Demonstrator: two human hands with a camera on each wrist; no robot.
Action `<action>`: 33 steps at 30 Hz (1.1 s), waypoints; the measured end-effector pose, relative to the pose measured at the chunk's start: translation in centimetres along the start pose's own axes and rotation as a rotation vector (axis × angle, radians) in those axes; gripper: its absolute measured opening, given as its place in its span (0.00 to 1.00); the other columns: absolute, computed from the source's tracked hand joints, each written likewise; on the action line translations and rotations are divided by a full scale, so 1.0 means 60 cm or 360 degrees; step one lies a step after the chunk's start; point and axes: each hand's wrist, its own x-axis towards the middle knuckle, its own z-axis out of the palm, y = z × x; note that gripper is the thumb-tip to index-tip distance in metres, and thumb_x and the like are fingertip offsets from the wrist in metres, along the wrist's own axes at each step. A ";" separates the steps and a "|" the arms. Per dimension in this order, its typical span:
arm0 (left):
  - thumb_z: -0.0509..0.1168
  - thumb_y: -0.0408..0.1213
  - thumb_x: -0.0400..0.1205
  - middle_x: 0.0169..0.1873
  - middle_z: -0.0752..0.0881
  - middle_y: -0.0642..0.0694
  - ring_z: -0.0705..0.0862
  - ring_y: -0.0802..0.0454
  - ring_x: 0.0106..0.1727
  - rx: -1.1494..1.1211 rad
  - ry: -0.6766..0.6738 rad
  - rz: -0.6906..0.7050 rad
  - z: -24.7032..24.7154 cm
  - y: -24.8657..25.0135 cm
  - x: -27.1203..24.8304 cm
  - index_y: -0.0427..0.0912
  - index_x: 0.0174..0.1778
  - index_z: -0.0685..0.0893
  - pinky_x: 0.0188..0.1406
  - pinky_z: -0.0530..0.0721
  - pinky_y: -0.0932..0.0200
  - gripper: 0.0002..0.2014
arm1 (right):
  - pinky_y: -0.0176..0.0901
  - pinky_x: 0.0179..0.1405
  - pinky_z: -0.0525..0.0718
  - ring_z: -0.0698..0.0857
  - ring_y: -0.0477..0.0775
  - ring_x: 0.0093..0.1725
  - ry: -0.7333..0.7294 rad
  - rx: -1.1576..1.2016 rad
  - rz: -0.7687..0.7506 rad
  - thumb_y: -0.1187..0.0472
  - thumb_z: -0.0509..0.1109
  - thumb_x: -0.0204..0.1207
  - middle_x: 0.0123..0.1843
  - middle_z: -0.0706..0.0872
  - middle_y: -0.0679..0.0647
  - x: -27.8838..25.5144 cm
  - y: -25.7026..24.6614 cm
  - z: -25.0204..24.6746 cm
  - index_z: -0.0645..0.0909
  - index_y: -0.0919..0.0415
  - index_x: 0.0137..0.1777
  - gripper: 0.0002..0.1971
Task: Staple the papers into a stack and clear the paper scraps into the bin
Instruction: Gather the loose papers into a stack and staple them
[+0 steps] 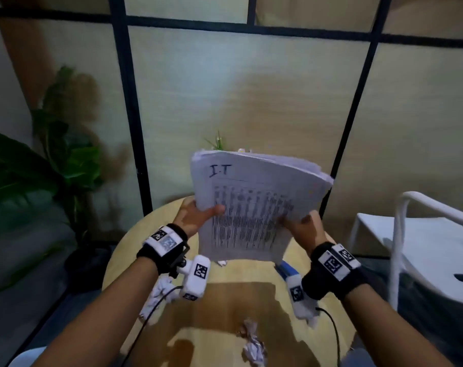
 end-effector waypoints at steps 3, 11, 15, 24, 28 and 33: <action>0.78 0.30 0.69 0.50 0.86 0.41 0.85 0.46 0.52 -0.0008 0.0035 -0.0020 0.011 0.010 0.004 0.30 0.58 0.84 0.54 0.81 0.55 0.21 | 0.63 0.54 0.84 0.85 0.62 0.50 0.0111 0.0289 0.0024 0.74 0.74 0.69 0.48 0.87 0.62 0.006 -0.017 0.015 0.81 0.61 0.47 0.10; 0.76 0.25 0.70 0.48 0.86 0.45 0.86 0.60 0.42 -0.0101 0.0123 -0.0017 0.020 -0.024 0.011 0.34 0.60 0.79 0.54 0.85 0.54 0.23 | 0.54 0.54 0.82 0.82 0.58 0.53 0.0193 0.0306 0.0222 0.78 0.74 0.65 0.49 0.83 0.54 0.009 0.024 0.032 0.74 0.59 0.57 0.23; 0.68 0.28 0.78 0.54 0.80 0.41 0.80 0.46 0.53 0.0026 0.0183 -0.0157 0.031 -0.057 0.010 0.33 0.67 0.66 0.57 0.80 0.50 0.25 | 0.60 0.60 0.83 0.84 0.60 0.55 0.0182 0.0119 0.0344 0.73 0.73 0.69 0.52 0.83 0.57 0.004 0.065 0.054 0.73 0.61 0.63 0.23; 0.55 0.22 0.82 0.51 0.79 0.44 0.81 0.50 0.50 -0.0037 0.0196 0.0071 0.030 -0.042 0.014 0.41 0.61 0.64 0.52 0.81 0.53 0.15 | 0.40 0.48 0.81 0.82 0.42 0.47 0.0265 0.0326 0.0163 0.73 0.61 0.77 0.48 0.82 0.46 0.013 0.041 0.057 0.72 0.55 0.58 0.14; 0.57 0.22 0.81 0.65 0.75 0.35 0.76 0.39 0.68 0.0098 0.0113 0.0111 0.026 -0.059 0.007 0.49 0.64 0.61 0.70 0.76 0.38 0.22 | 0.52 0.58 0.81 0.81 0.46 0.49 0.0254 0.0261 0.0177 0.66 0.65 0.78 0.51 0.80 0.49 0.011 0.051 0.065 0.68 0.59 0.63 0.15; 0.51 0.22 0.84 0.51 0.75 0.42 0.78 0.47 0.52 0.0026 0.0206 0.0249 0.036 -0.017 0.010 0.41 0.55 0.58 0.51 0.76 0.55 0.12 | 0.61 0.61 0.82 0.83 0.60 0.56 0.0314 0.0252 0.0157 0.65 0.62 0.80 0.56 0.83 0.60 0.028 0.033 0.087 0.72 0.55 0.55 0.07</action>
